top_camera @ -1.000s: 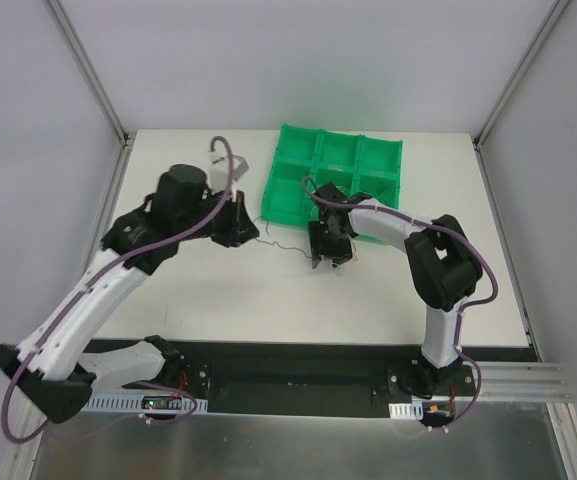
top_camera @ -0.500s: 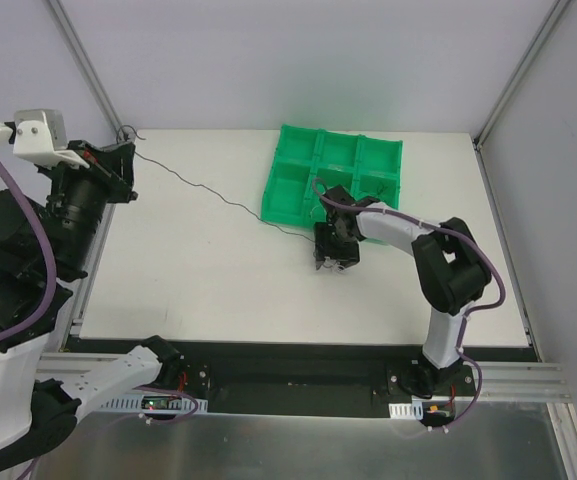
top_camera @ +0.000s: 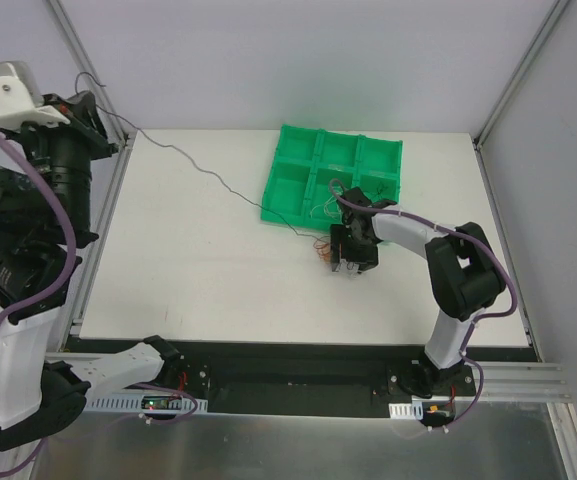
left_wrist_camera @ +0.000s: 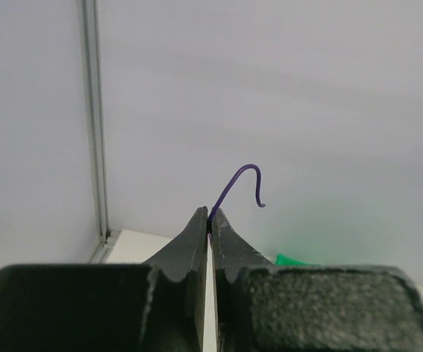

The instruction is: Untangle the cables

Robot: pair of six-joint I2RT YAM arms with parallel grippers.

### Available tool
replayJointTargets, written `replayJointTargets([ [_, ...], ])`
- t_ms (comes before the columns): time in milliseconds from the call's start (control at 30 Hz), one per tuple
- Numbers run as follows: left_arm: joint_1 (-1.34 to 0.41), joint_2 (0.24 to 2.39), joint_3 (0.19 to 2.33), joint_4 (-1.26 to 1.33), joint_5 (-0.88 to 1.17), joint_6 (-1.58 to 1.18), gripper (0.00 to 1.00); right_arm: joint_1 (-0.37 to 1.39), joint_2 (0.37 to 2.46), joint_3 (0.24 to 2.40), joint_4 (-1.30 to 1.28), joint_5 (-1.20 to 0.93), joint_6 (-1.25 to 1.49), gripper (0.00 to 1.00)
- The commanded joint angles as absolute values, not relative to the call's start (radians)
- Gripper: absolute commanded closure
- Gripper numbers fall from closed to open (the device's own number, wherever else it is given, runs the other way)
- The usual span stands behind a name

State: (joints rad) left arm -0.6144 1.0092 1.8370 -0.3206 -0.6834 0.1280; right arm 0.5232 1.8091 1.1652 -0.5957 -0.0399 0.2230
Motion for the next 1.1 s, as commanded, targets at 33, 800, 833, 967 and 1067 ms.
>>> replayJointTargets([
  [33, -0.615, 1.006, 1.939, -0.135, -0.776, 0.311, 1.00, 0.502, 1.764, 1.126, -0.637, 0.040, 0.198, 0.27],
  [800, -0.615, 1.008, 1.620, -0.426, -0.622, -0.144, 1.00, 0.528, 1.551, 0.973, -0.598, 0.069, 0.192, 0.23],
  [833, -0.615, 1.009, 1.577, -0.469, -0.589, -0.188, 1.00, 0.547, 1.539, 0.966, -0.592, 0.081, 0.186, 0.23],
  [967, -0.614, 1.025, 1.421, -0.575, -0.471, -0.355, 1.00, 0.626, 1.500, 0.956, -0.577, 0.135, 0.167, 0.19],
  [1067, -0.607, 1.049, 1.303, -0.604, -0.333, -0.480, 1.00, 0.660, 1.494, 0.950, -0.571, 0.155, 0.166, 0.18],
])
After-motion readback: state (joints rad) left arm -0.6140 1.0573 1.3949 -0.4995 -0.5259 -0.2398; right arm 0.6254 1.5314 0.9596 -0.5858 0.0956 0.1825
